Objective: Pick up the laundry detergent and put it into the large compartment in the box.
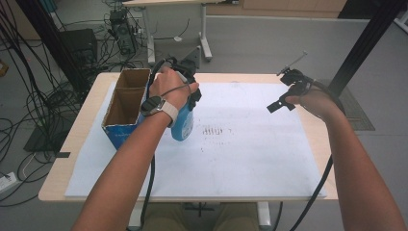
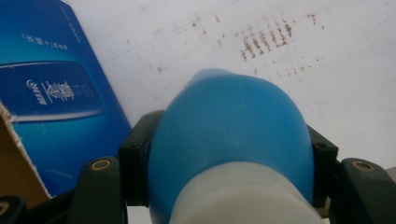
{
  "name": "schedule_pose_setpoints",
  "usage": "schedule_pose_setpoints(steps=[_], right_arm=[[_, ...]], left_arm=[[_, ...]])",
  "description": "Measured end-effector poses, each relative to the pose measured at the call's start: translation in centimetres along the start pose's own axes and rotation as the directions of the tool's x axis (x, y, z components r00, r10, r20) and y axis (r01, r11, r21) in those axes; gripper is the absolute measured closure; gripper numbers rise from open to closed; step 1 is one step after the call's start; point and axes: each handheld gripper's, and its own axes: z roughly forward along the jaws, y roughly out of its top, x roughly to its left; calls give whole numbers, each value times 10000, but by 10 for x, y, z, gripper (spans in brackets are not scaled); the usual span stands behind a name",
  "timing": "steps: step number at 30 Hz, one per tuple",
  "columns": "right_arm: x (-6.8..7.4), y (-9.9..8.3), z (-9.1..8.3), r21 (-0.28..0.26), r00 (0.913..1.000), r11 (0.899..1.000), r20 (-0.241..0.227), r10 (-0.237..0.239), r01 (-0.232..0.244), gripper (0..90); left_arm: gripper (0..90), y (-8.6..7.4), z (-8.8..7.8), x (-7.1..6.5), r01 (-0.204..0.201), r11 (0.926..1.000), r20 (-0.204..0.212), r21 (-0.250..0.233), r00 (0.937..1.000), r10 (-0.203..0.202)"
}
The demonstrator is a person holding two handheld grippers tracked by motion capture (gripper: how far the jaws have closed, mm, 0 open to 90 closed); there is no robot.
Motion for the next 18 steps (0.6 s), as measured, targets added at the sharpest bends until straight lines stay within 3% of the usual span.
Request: schedule_pose_setpoints(steps=[6, 18], right_arm=[[2, 1, -1, -13, 9999, 9999, -17, -125, 125, 108], [8, 4, -6, -209, 9992, 9990, -61, -394, 392, 108]], left_arm=[[375, -6, -19, 7, 336, 9994, 244, -2, 9991, -336], [374, -17, -60, 2, 657, 9978, -85, -54, 9978, -658]])
